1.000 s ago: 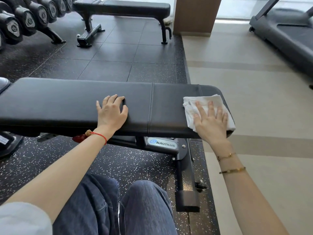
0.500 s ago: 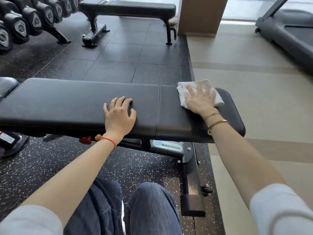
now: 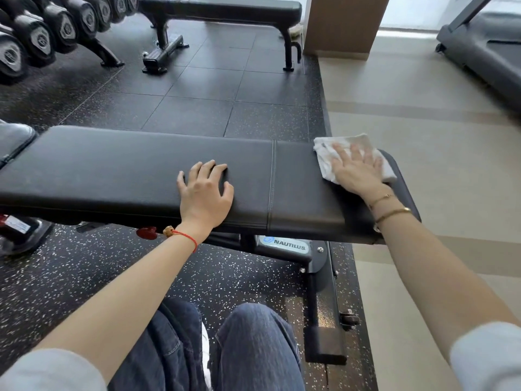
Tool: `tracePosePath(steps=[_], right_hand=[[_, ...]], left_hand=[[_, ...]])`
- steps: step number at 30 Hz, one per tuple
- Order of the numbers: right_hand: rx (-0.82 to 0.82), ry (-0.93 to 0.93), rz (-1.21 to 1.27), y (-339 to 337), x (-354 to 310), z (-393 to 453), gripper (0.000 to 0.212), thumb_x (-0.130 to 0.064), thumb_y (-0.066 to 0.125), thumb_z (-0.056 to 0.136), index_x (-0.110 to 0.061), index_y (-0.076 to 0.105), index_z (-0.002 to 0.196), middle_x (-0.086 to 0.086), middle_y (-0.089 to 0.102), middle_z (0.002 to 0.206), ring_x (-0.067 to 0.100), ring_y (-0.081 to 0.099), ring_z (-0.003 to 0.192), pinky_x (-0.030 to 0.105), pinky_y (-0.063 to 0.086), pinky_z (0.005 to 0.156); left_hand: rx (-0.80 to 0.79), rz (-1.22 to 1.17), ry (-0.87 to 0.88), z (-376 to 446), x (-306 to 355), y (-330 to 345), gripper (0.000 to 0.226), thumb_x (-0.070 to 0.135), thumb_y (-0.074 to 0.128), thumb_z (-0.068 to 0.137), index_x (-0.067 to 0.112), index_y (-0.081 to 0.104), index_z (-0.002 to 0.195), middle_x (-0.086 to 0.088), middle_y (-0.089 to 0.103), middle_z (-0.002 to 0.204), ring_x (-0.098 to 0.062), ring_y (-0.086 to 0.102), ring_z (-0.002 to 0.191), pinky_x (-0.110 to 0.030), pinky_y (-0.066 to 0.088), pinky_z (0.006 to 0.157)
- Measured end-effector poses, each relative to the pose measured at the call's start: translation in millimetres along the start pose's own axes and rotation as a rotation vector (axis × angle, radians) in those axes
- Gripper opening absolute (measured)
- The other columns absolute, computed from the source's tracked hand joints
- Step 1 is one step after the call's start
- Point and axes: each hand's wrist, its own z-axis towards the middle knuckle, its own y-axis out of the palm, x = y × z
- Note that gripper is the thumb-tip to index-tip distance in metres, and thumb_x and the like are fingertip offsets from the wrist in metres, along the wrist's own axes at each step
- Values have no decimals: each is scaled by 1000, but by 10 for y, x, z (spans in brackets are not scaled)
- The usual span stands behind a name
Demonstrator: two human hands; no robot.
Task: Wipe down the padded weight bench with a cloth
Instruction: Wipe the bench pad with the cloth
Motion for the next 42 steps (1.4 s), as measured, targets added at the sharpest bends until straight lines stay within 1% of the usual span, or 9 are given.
tracePosePath(steps=[7, 11, 16, 20, 22, 26, 31, 37, 42], right_hand=[[-6, -298, -64, 252, -936, -145, 53, -46, 17, 104, -39, 8, 156, 3, 0, 166, 35, -5, 150, 55, -9, 118], [9, -418, -64, 363, -809, -516, 53, -47, 16, 104, -42, 6, 155, -1, 1, 166, 30, -7, 151, 51, -9, 120], [103, -243, -182, 250, -7, -523, 52, -40, 15, 105, -41, 4, 156, 1, 1, 166, 30, -3, 151, 53, -2, 119], [33, 28, -2, -22, 250, -180, 52, -45, 17, 103, -45, 8, 154, 2, -2, 166, 34, -5, 151, 52, -10, 119], [26, 18, -31, -26, 84, -80, 53, -46, 17, 103, -41, 9, 155, 5, -3, 166, 37, -5, 150, 54, -11, 118], [54, -226, -140, 200, -509, -313, 53, -43, 17, 104, -34, 11, 156, 8, 4, 165, 36, 0, 150, 58, -6, 117], [71, -404, -112, 473, -686, -943, 54, -48, 16, 103, -40, 8, 156, 3, -1, 166, 37, -7, 150, 56, -8, 118], [217, -238, -110, 492, 104, -1337, 54, -47, 17, 103, -42, 6, 155, 4, 3, 165, 33, -1, 151, 49, -8, 120], [150, -60, -34, 294, 473, -997, 52, -47, 17, 102, -47, 7, 154, 2, -1, 166, 30, -8, 151, 47, -10, 120]], left_hand=[[7, 8, -4, 16, -7, -5, 42, 35, 47, 93, 26, 54, 133, 0, 49, 145, -22, 36, 139, -55, 18, 117], [12, 11, 8, 12, -15, 0, 41, 35, 48, 93, 26, 55, 132, -1, 50, 144, -23, 37, 138, -56, 19, 116], [7, 11, 13, 2, -21, 7, 43, 35, 47, 93, 25, 54, 134, -2, 49, 146, -24, 36, 139, -56, 19, 116], [16, 12, -2, 7, 29, 2, 41, 33, 48, 93, 24, 55, 132, -2, 50, 144, -24, 37, 138, -56, 19, 116], [26, 10, -7, 15, 45, -6, 39, 32, 49, 92, 24, 56, 129, -1, 51, 142, -24, 38, 136, -56, 20, 116], [35, 3, -11, 12, 41, -3, 38, 32, 49, 92, 24, 57, 128, -1, 52, 140, -23, 39, 135, -56, 20, 116], [28, -9, -10, 3, 44, -8, 38, 33, 48, 92, 25, 56, 129, -2, 52, 142, -23, 39, 136, -55, 19, 116], [-3, 2, -1, -3, 20, 12, 40, 32, 46, 95, 24, 53, 134, -3, 48, 147, -25, 35, 140, -56, 17, 118], [-64, 9, -4, -16, 46, 13, 45, 32, 42, 98, 24, 46, 142, -4, 40, 154, -25, 27, 146, -56, 12, 120]])
